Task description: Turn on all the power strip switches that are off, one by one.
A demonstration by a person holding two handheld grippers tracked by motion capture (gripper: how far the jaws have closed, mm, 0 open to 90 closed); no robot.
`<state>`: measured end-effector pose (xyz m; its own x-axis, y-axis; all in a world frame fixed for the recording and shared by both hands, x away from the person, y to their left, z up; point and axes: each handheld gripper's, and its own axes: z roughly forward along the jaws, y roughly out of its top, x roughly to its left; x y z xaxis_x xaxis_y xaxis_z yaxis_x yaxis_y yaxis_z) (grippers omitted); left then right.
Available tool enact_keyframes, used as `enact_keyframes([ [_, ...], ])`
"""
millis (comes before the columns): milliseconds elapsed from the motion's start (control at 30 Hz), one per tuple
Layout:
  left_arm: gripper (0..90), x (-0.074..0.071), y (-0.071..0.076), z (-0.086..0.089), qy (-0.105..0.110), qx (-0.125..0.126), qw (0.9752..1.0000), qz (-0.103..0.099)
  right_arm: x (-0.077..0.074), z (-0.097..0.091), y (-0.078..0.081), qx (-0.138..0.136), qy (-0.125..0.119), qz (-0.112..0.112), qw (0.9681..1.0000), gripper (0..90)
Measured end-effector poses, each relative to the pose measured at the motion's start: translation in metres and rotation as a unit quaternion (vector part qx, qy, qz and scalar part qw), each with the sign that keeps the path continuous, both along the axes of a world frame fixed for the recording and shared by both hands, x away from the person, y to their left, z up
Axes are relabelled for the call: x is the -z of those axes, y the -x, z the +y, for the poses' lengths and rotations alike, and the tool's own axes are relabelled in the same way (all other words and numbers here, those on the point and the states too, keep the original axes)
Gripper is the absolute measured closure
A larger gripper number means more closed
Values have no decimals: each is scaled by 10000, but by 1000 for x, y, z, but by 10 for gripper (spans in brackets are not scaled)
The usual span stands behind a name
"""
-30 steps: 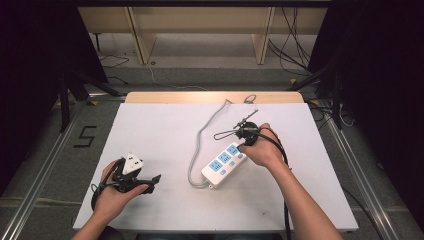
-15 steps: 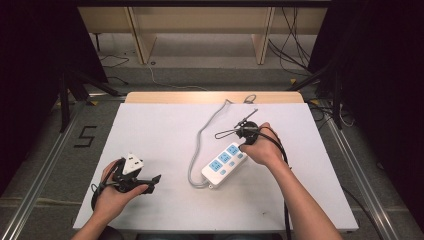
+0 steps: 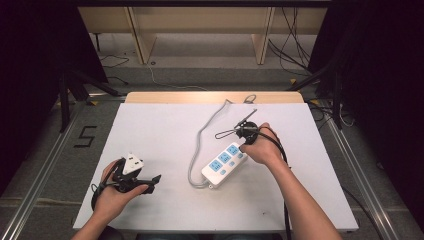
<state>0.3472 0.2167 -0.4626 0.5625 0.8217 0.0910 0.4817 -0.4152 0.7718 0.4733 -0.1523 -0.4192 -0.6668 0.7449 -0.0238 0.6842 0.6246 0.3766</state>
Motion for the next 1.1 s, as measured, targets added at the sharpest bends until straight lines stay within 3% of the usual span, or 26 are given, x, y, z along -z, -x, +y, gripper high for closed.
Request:
enact_keyframes([
  [1100,159,0,0,0,7,13,10000,3,6,8,-3,-125,179,229,9995,900],
])
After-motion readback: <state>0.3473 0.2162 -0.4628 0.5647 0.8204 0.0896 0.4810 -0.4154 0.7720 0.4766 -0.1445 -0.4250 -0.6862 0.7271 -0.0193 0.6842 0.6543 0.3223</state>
